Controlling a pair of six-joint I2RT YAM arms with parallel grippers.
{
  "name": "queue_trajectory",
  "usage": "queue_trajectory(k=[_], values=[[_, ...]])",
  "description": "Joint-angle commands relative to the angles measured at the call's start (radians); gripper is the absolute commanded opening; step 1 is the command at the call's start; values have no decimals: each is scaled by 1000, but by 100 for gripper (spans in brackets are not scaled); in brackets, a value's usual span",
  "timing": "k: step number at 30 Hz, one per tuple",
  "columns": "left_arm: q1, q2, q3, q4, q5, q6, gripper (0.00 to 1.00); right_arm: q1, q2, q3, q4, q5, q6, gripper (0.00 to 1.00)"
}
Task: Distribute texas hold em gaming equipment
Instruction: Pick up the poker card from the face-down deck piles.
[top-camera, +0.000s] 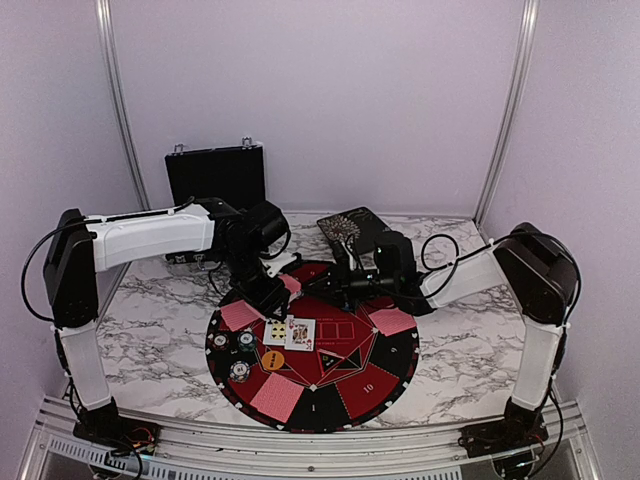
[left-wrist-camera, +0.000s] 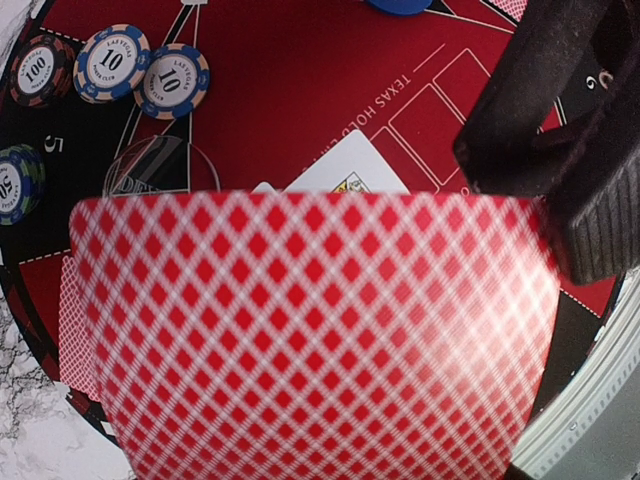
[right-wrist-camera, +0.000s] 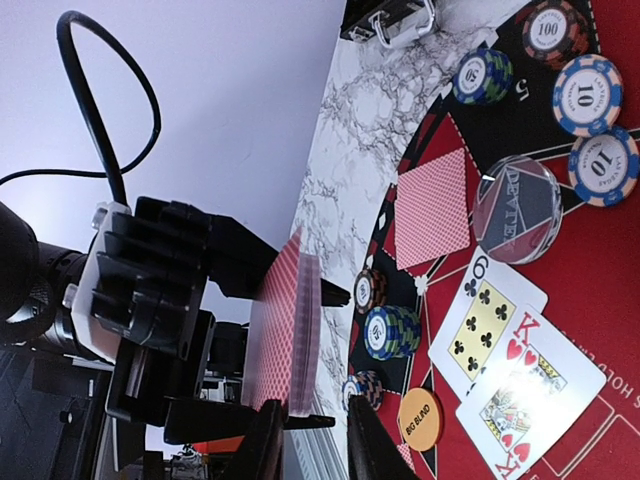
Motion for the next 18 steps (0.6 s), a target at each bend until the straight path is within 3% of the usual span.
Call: queue_trajectory(k=[1, 18], values=[[-3, 15, 28, -23, -7, 0, 34, 6, 15, 31, 42, -7, 15, 21], [-3, 18, 28, -22, -4, 5, 34, 21, 35, 61, 42, -7, 25, 15]])
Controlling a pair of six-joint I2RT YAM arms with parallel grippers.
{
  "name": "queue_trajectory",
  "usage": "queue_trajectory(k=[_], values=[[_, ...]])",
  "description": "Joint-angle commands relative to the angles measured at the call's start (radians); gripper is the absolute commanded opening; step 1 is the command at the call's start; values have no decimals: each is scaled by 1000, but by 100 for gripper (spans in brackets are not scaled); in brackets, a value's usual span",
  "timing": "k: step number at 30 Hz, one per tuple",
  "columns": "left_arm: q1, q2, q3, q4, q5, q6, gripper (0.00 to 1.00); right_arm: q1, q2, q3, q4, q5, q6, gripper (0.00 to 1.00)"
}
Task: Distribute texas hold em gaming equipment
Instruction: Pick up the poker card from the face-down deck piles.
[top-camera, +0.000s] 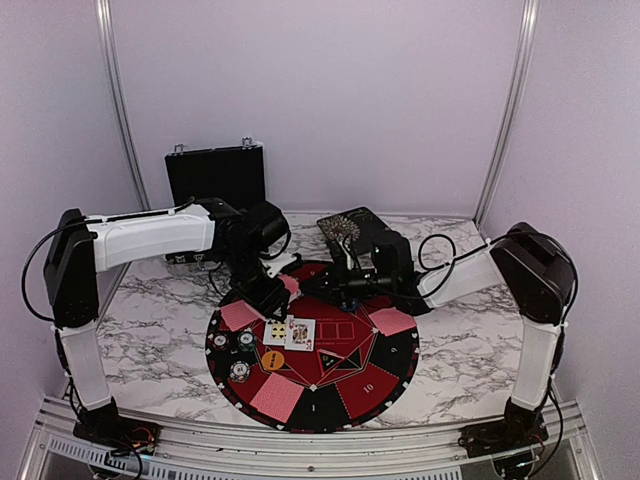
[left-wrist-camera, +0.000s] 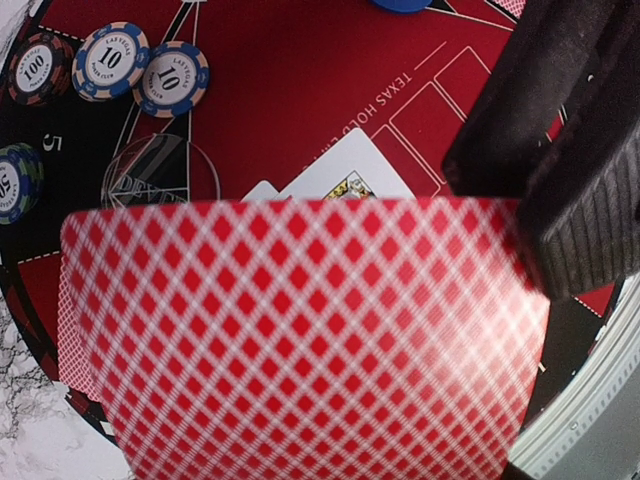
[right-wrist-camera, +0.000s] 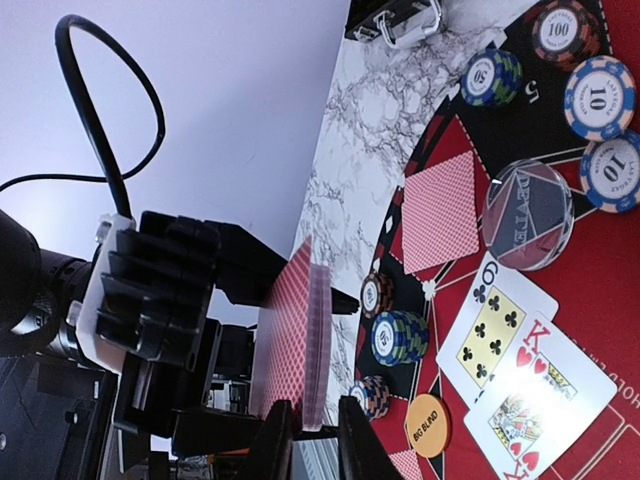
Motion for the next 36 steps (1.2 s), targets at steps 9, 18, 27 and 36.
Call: queue_trajectory(k=[9, 18, 27, 36], values=[[-3, 12, 22, -21, -10, 5, 34, 11, 18, 49, 25, -5, 9, 4], [-3, 8, 19, -21, -12, 6, 34, 2, -1, 41, 25, 5, 13, 0], [-3, 0, 7, -21, -18, 6, 34, -18, -41, 19, 28, 17, 24, 0], [-3, -5, 7, -21, -21, 10, 34, -28, -72, -2, 19, 34, 25, 0]])
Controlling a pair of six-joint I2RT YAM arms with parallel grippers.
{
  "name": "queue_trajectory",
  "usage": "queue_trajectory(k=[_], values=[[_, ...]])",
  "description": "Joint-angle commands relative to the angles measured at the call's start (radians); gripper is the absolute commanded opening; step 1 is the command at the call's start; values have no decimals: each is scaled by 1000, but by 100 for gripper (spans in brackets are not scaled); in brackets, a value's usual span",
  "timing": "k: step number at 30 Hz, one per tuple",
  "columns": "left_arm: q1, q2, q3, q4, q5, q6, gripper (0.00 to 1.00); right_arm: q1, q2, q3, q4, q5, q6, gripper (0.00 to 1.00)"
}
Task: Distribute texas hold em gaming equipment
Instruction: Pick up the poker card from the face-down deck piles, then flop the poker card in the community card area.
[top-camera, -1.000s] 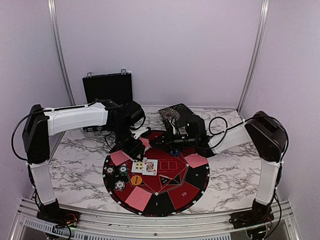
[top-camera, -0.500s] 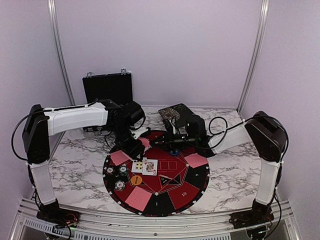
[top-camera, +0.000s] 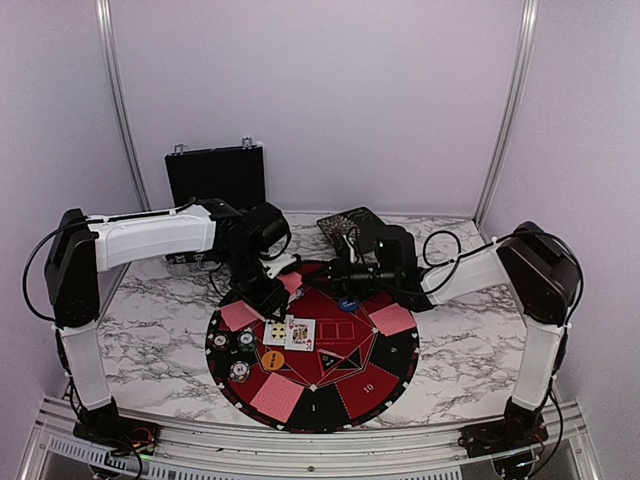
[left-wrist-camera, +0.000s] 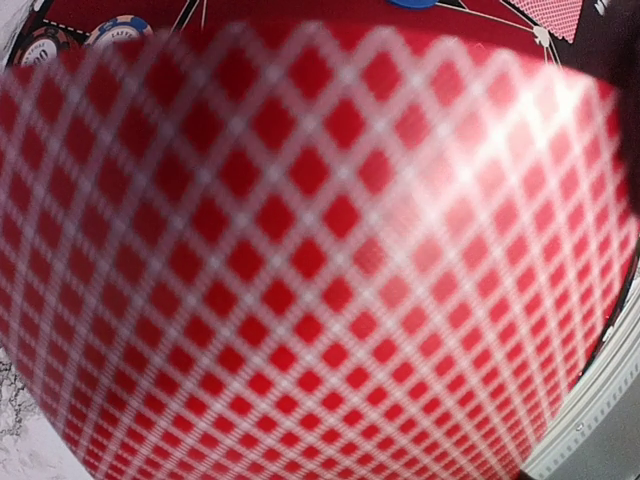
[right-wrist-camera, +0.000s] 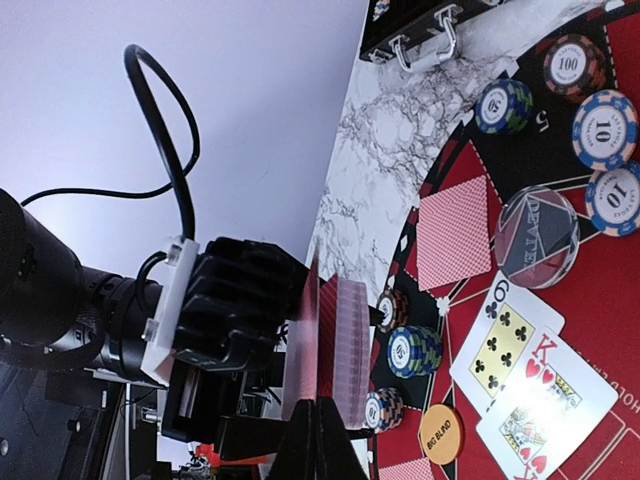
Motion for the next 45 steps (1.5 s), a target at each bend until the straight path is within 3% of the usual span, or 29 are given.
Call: queue_trajectory(k=[1, 37, 42, 45], values=[[-3, -12, 6, -17, -10, 10, 34, -12, -53, -12, 13, 21, 3, 0], [43, -46, -29, -5, -16, 18, 35, -136, -202, -159, 48, 1, 30, 0], [63, -54, -40, -1, -16, 17, 34, -160, -256, -143, -117, 12, -149, 0], [75, -63, -45, 1, -16, 16, 35, -160, -290, -80, -341, 71, -435, 0]])
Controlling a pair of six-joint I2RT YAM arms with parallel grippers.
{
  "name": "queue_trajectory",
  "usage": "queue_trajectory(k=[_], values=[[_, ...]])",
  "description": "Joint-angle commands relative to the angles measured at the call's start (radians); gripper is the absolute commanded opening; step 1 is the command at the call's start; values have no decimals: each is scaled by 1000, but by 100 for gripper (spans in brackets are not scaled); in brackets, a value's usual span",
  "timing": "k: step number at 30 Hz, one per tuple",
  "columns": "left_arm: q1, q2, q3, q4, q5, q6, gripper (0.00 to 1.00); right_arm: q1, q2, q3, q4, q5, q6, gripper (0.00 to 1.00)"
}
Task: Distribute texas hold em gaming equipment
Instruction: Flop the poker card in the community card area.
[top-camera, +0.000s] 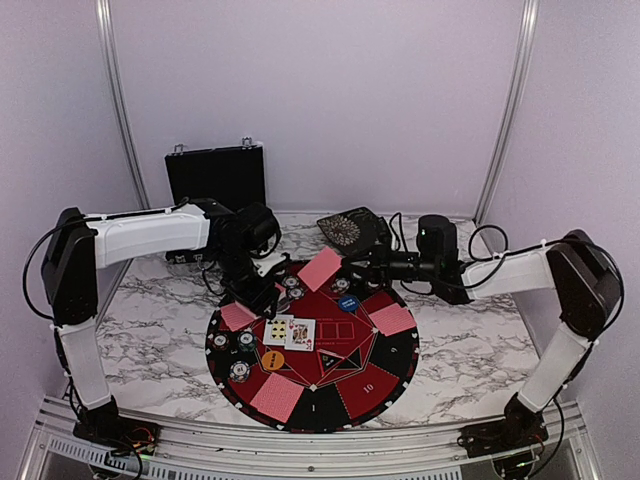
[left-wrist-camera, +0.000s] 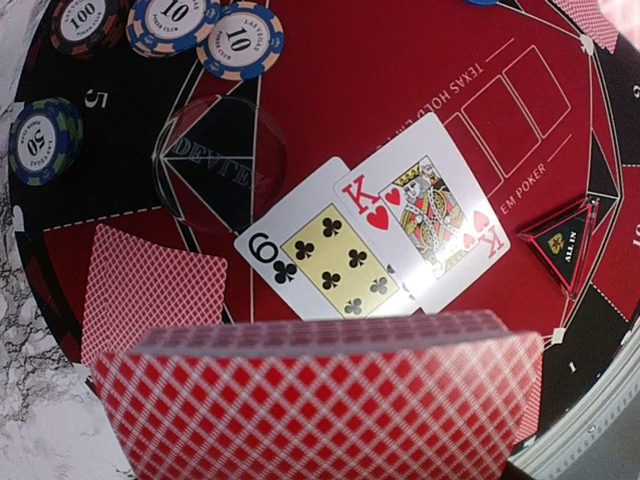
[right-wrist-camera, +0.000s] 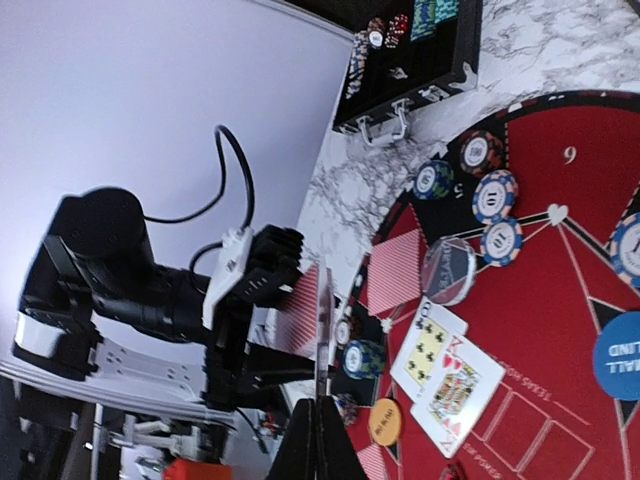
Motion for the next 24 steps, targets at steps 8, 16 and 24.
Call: queue_trajectory(k=[8, 16, 24], values=[[39, -61, -21, 5, -6, 10, 34, 92, -127, 123, -559, 448, -857, 0], [46, -64, -26, 6, -6, 11, 35, 292, -91, 121, -572, 783, -1136, 0], [50, -73, -43, 14, -5, 9, 34, 420, -53, 95, -503, 1002, -1266, 0]])
